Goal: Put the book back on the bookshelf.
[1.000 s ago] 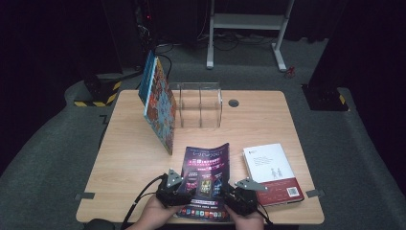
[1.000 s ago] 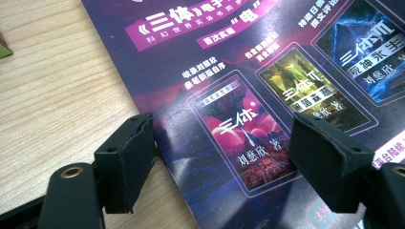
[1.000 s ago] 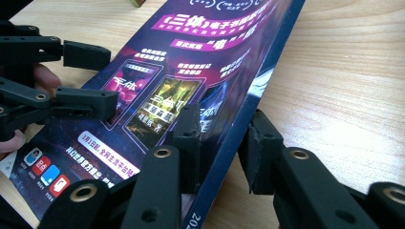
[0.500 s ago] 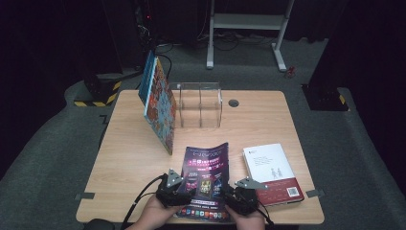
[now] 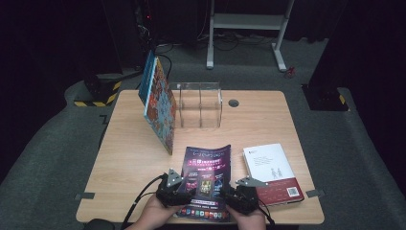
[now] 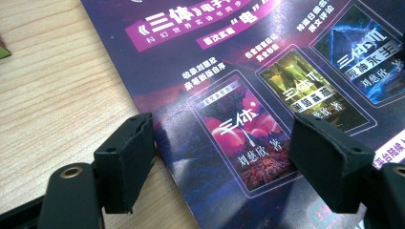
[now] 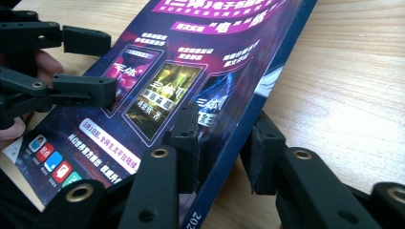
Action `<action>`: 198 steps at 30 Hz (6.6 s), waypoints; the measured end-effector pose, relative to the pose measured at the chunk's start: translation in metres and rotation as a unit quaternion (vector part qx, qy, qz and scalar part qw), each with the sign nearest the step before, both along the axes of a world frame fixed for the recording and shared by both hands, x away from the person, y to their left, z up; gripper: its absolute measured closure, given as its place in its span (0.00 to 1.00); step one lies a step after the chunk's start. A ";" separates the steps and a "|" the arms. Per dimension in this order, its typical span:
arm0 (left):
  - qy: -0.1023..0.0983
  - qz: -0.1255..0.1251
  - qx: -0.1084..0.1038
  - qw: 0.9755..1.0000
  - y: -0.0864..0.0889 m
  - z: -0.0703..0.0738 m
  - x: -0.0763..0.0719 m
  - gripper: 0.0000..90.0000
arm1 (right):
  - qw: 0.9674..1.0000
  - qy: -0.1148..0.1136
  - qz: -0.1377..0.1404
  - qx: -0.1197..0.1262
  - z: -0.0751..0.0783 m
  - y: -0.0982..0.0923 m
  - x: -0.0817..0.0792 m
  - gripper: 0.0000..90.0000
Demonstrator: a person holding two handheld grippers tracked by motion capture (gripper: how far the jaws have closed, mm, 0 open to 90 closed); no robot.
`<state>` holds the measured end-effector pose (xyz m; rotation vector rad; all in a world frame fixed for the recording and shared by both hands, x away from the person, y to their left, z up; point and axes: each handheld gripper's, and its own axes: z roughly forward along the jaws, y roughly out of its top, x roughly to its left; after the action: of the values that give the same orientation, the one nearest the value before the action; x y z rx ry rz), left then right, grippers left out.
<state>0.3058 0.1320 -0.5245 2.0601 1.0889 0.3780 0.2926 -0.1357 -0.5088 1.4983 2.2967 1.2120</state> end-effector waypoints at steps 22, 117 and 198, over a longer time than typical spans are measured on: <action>0.013 0.016 -0.017 1.000 0.011 0.001 0.006 0.28 | 0.993 -0.119 0.001 0.009 0.025 0.003 -0.017 0.94; -0.042 0.034 -0.007 0.999 0.030 0.007 0.009 0.33 | 0.930 -0.346 -0.125 0.003 0.027 -0.013 -0.022 0.93; -0.039 0.030 0.001 0.999 0.030 0.006 0.009 0.34 | 0.924 -0.343 -0.171 0.003 0.024 -0.020 -0.012 0.93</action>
<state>0.3151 0.1616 -0.5187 2.0003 1.1053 0.4855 0.2807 -0.1557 -0.4849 1.1480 1.5079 1.3518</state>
